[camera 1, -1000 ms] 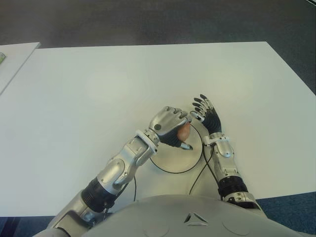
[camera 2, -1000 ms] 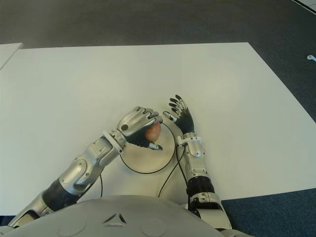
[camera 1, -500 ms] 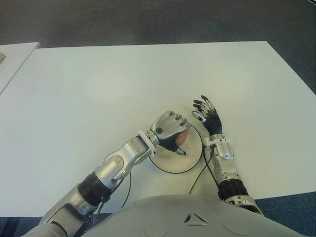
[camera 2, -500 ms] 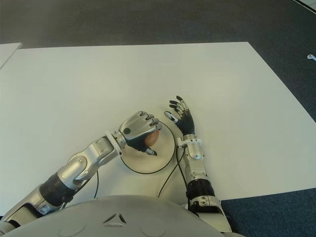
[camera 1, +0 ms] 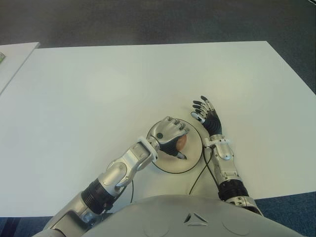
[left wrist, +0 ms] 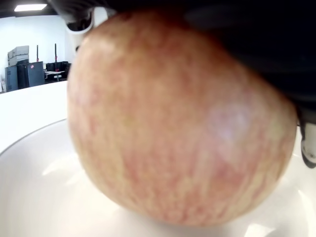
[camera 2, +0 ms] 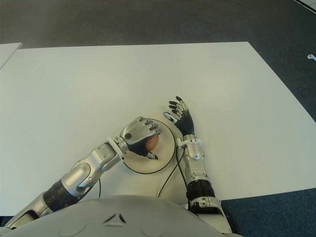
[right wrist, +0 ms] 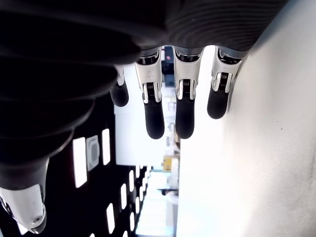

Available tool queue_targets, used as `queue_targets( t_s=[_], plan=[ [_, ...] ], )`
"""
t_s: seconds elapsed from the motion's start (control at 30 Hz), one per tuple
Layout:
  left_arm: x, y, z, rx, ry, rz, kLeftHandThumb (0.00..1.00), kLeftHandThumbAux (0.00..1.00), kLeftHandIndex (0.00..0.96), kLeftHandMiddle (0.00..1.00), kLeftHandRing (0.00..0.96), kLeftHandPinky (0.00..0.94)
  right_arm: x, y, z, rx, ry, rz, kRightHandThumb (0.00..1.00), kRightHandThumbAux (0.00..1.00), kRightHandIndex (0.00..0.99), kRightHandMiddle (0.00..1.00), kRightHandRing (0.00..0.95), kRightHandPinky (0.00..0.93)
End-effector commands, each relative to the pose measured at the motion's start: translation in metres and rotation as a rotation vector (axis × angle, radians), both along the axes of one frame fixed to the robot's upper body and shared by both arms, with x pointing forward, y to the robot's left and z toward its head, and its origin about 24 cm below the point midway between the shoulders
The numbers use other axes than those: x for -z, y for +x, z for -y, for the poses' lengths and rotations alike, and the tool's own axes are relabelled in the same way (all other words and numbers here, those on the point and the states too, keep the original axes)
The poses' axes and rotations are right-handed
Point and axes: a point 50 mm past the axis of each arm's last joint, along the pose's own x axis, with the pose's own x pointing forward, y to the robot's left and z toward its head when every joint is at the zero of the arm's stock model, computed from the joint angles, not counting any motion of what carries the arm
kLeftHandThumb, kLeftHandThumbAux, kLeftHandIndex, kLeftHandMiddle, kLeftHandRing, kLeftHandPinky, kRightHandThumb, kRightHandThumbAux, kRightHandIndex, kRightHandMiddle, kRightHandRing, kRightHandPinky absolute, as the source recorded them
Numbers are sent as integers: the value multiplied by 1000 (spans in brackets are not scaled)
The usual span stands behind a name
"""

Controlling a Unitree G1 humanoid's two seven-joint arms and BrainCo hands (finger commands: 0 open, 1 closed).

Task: Put the apples into the plate.

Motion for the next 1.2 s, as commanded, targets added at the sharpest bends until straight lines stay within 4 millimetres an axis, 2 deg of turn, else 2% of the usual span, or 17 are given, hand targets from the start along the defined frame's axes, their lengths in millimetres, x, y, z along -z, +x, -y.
queue_targets(
  t_s=[0.03,0.33,0.47,0.53,0.57,0.6,0.63,0.67,0.7,0.73,0.77,0.8,0.9,1.0,1.2],
  plan=[
    [4,1,-1,-19,19,-12,734,683,436,829,861,852,38,-30,3,21,1,-224,111,611,86,260,250,203],
    [5,-2,1,-26,-13,-38,735,683,437,838,865,819,38,-29,3,28,8,-231,124,611,93,263,266,223],
    [3,-4,4,-20,-74,-29,732,685,442,836,862,825,38,-29,2,30,7,-232,124,604,94,262,263,198],
    [3,-5,5,-30,-119,-27,720,686,440,812,818,748,38,-28,2,30,4,-232,123,602,94,264,265,200],
    [3,-5,5,-38,-139,-30,710,690,435,747,742,667,37,-28,2,31,2,-232,125,605,95,266,269,213],
    [4,-5,5,-50,-155,-40,707,692,433,724,715,638,37,-28,2,31,1,-232,127,606,95,266,270,218],
    [4,-6,5,-57,-165,-47,545,578,403,599,589,537,37,-28,2,31,1,-233,131,610,96,265,268,209],
    [5,-6,5,-62,-170,-52,440,506,384,518,508,472,37,-28,2,30,1,-233,134,611,97,264,267,203],
    [6,-6,4,-66,-174,-55,356,451,334,404,388,372,37,-27,2,29,1,-234,137,613,95,259,259,188],
    [8,-6,3,-67,-177,-57,326,432,317,364,346,336,37,-28,1,22,6,-235,137,614,95,256,256,183],
    [9,-6,3,-68,-179,-58,253,382,202,245,228,235,37,-28,1,18,10,-235,140,615,85,232,222,145],
    [9,-7,2,-67,-183,-62,206,351,129,169,153,170,37,-28,0,5,14,-234,141,616,79,216,200,120],
    [10,-9,1,-61,-194,-71,113,288,42,55,50,55,37,-28,0,-41,6,-230,131,620,43,136,110,40],
    [10,-10,0,-56,-200,-63,82,265,13,18,16,18,37,-28,0,-58,9,-236,125,618,26,99,68,13],
    [7,-12,-2,-42,-212,-33,98,224,1,1,1,1,36,-26,1,-82,41,-258,122,582,2,33,7,1]
  ],
)
